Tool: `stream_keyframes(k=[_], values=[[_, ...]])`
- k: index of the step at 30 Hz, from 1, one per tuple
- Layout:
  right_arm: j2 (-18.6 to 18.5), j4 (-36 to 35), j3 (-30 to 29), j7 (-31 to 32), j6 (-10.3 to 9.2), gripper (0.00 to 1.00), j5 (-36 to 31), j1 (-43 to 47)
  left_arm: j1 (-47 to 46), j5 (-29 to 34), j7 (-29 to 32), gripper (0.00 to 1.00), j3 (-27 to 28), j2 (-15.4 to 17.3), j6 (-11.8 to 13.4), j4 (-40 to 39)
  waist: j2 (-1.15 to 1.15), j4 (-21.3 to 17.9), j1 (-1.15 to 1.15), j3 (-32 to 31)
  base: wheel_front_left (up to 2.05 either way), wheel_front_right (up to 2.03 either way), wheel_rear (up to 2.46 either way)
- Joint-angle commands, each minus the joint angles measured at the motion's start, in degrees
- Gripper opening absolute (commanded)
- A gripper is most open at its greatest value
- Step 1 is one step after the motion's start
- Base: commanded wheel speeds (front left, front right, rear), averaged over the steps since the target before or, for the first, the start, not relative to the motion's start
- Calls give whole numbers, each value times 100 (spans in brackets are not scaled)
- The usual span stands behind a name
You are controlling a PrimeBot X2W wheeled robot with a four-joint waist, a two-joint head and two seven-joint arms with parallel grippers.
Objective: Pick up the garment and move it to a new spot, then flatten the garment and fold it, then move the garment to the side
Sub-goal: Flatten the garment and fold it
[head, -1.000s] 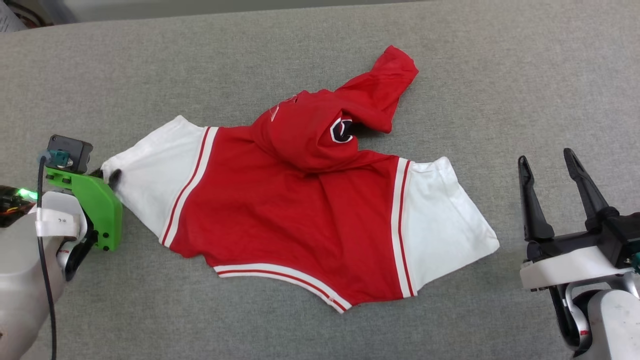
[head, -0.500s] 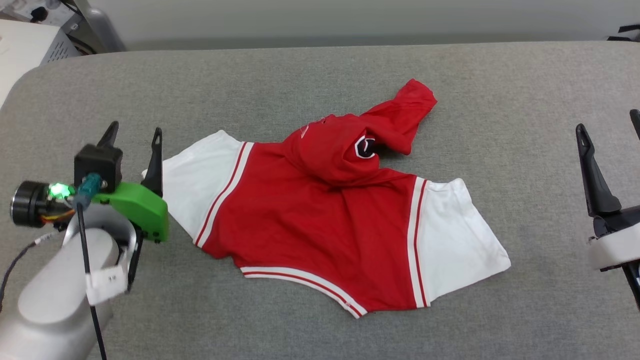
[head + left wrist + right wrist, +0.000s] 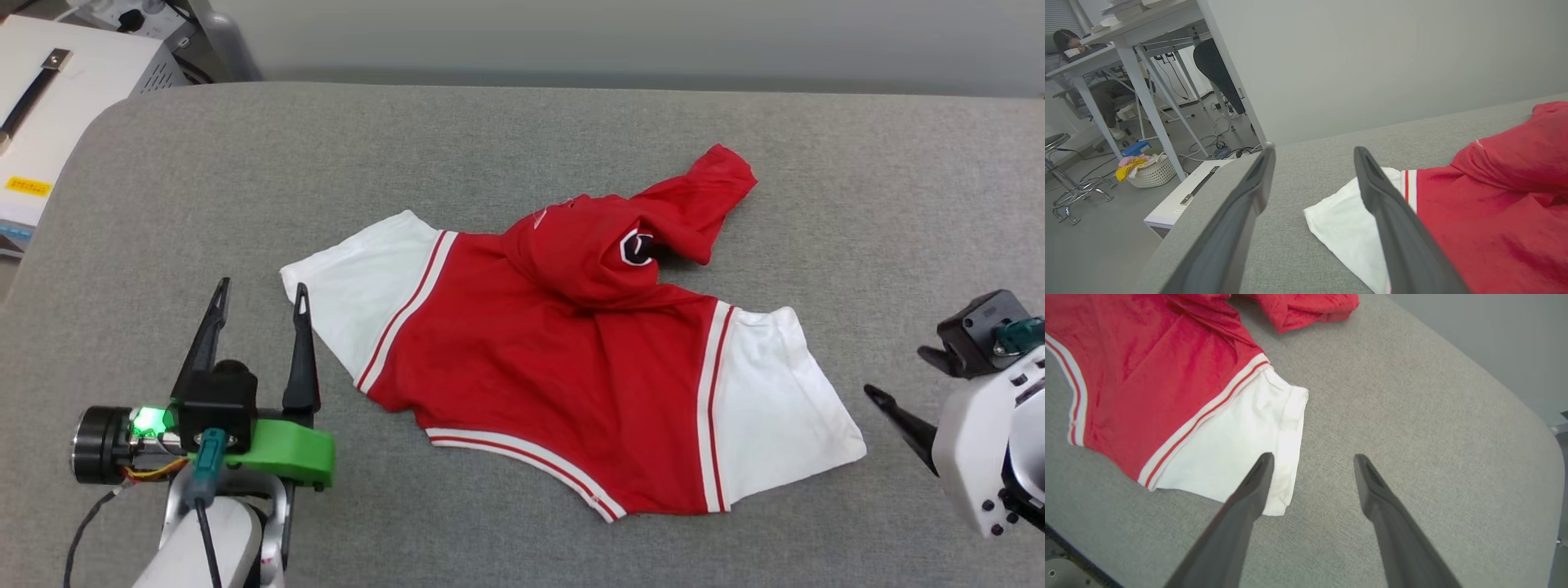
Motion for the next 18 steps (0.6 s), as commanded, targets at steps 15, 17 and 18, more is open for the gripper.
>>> stream_keyframes(k=[15,17,18], values=[[270,1864,852,242,-3,100,495,-478,172,818,-33,100,755,-735,-513,-189,0,442,0,593,0,0,0],[338,2090,1098,183,-3,100,533,-432,161,878,-33,100,832,-786,-576,-181,0,460,0,636,0,0,0],[362,2167,1220,153,-3,100,543,-408,165,900,-33,100,869,-805,-601,-174,0,458,0,649,0,0,0]])
